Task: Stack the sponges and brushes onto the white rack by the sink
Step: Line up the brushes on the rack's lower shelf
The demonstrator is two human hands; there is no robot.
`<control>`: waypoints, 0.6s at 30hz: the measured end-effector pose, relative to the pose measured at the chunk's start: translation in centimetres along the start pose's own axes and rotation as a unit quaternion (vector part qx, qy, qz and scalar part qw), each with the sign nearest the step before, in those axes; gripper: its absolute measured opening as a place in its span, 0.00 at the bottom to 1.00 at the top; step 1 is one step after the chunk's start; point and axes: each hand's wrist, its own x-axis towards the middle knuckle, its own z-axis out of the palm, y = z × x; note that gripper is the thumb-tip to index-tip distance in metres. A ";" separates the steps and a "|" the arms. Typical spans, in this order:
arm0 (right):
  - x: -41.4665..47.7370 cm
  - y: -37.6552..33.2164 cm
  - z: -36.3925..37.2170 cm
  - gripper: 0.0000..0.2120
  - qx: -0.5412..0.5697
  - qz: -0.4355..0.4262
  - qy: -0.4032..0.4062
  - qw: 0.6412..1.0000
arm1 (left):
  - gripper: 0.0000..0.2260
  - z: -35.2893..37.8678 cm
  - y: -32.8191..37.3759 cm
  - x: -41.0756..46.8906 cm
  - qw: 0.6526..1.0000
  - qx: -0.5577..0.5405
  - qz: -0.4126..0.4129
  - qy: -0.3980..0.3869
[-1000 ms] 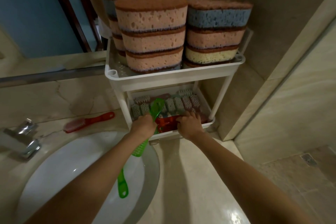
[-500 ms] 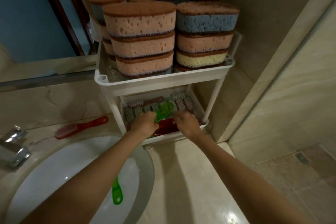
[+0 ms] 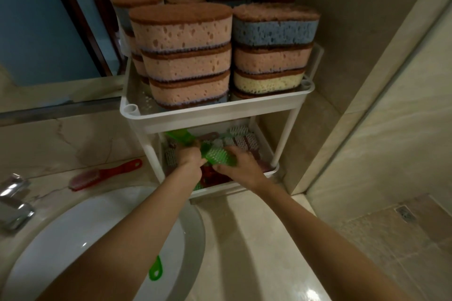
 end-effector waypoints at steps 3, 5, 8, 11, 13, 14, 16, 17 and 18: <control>0.8 0.6 0.1 0.26 -0.215 -0.084 0.066 0.971 | 0.16 0.5 -0.2 -0.9 0.996 -0.073 -0.029 -0.040; 1.7 0.8 -0.5 0.24 -0.244 -0.063 0.079 0.965 | 0.17 0.3 -0.3 -1.0 0.993 -0.095 -0.029 -0.064; 2.6 1.4 -2.0 0.25 -0.252 -0.003 0.057 0.966 | 0.16 -0.8 -0.1 0.0 0.997 -0.062 0.012 -0.037; 3.4 2.2 -3.0 0.29 -0.289 0.037 0.025 0.956 | 0.14 -2.1 -0.3 1.1 0.999 0.030 0.021 -0.019; 3.9 2.7 -3.4 0.29 -0.304 0.049 0.004 0.952 | 0.14 -2.6 -0.9 1.8 0.990 0.133 0.029 -0.029; 4.2 2.8 -3.4 0.28 -0.313 0.054 -0.005 0.948 | 0.14 -2.7 -1.3 2.1 0.980 0.189 0.052 -0.031; 4.7 3.3 -3.3 0.27 -0.331 0.065 -0.018 0.941 | 0.13 -2.8 -2.1 2.9 0.954 0.275 0.115 -0.027; 5.0 3.5 -3.2 0.26 -0.334 0.071 -0.020 0.940 | 0.13 -2.8 -2.4 3.3 0.942 0.304 0.141 -0.024; 5.1 3.6 -3.1 0.26 -0.336 0.078 -0.020 0.938 | 0.12 -2.8 -2.6 3.5 0.930 0.330 0.161 -0.024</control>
